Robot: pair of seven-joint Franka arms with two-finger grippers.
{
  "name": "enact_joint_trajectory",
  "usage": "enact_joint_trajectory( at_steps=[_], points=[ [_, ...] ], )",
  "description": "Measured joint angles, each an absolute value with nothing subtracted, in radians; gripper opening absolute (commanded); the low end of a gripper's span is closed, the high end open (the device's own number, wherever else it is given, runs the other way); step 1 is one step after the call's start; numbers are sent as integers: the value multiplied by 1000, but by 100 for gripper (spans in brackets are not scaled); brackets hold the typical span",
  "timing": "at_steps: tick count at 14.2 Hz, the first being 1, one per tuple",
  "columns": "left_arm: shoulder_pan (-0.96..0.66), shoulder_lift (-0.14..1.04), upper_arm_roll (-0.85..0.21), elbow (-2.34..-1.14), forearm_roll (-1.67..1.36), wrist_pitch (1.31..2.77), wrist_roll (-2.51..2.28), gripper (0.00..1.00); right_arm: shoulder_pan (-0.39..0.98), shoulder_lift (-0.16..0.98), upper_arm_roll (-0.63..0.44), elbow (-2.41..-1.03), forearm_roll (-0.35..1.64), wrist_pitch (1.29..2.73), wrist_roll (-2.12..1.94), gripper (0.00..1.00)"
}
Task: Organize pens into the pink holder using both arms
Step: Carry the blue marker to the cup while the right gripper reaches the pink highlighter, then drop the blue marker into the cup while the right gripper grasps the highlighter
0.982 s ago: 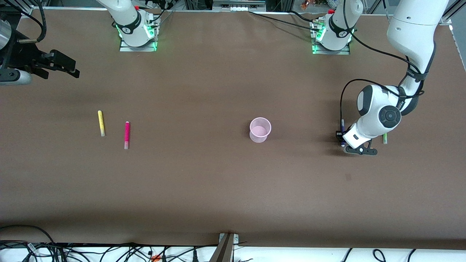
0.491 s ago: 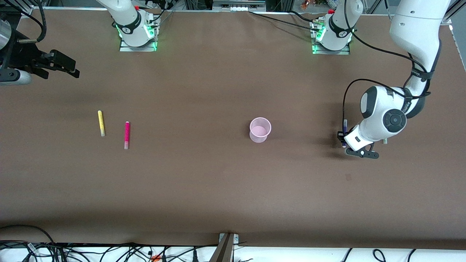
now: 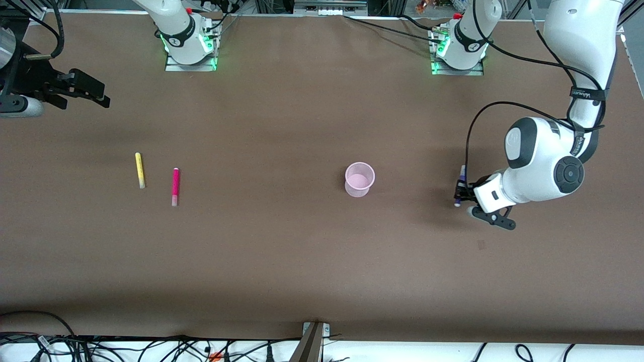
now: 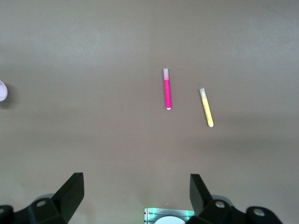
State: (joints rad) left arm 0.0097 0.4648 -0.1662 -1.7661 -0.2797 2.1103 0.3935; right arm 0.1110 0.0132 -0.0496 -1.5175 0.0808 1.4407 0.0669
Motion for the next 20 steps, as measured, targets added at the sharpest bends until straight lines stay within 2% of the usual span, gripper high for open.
enact_joint_trajectory(
  at_steps=[4, 8, 11, 14, 18, 19, 20],
  points=[
    [5, 466, -285, -1729, -548, 2106, 562, 0, 111, 140, -49, -1527, 28, 1449, 56, 100],
    [-5, 485, -347, -1727, -852, 2100, 859, 0, 111, 285, -49, -1552, 14, 1553, 0, 100],
    [-17, 541, -360, -1727, -1008, 2107, 1160, 0, 111, 352, -49, -1705, 14, 1809, -1, 100],
    [-16, 580, -359, -1723, -1030, 2148, 1396, 0, 111, 386, -49, -1902, 19, 2073, -1, 100],
    [-40, 583, -366, -1717, -1060, 2207, 1481, 0, 111, 401, -48, -2093, 23, 2331, -1, 99],
    [-55, 583, -367, -1717, -1067, 2215, 1482, 36, 111, 401, -48, -2119, 23, 2359, -1, 98],
    [-71, 584, -367, -1718, -1069, 2225, 1482, 99, 111, 401, -48, -2131, 23, 2370, -1, 98]
  ],
)
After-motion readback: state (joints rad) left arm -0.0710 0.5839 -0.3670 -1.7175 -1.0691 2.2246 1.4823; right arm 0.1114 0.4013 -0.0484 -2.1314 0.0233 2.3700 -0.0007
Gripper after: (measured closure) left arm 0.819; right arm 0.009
